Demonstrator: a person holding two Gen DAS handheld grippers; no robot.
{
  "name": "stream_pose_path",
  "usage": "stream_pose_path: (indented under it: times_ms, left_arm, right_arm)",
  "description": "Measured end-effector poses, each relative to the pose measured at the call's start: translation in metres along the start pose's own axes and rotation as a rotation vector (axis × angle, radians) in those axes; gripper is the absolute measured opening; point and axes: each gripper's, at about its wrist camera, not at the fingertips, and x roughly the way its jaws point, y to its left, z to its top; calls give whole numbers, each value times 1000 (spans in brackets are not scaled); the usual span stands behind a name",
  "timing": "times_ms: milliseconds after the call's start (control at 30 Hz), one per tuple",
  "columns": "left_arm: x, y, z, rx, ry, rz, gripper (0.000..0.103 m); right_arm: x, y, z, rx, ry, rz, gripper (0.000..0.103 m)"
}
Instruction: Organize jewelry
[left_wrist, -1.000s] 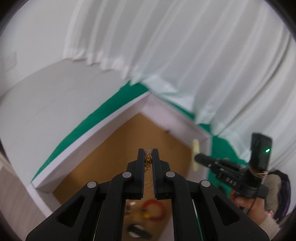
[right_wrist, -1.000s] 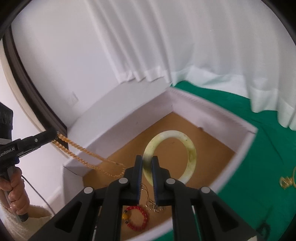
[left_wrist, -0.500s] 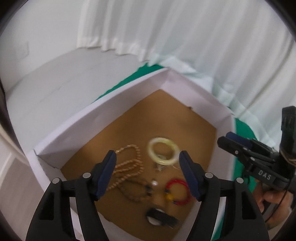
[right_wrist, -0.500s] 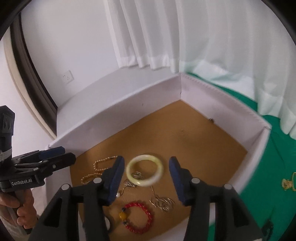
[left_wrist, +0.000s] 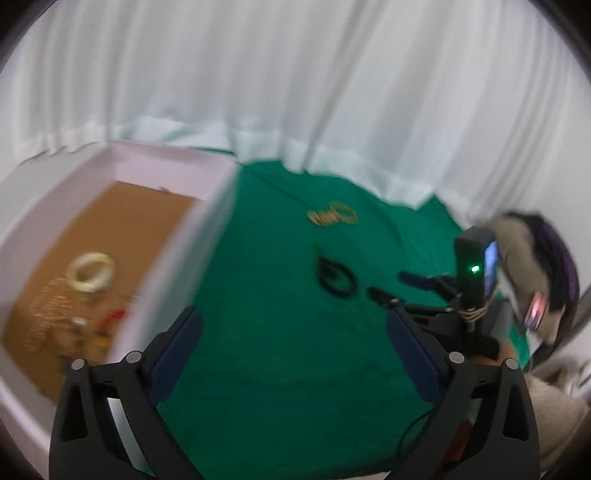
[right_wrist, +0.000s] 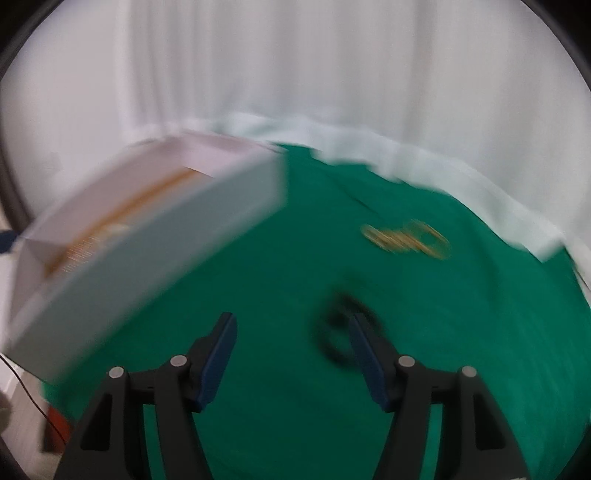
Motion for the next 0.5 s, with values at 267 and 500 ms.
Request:
stream_pose_path:
  times_ms: [267,500]
  left_arm:
    - [140,-30,-34,130,132,162,99]
    - [185,-28,-18,153,177,228,102]
  right_arm:
    - [6,-125,-92,205,61,-279,64]
    - [14,-162,-101,344,74,-273,67]
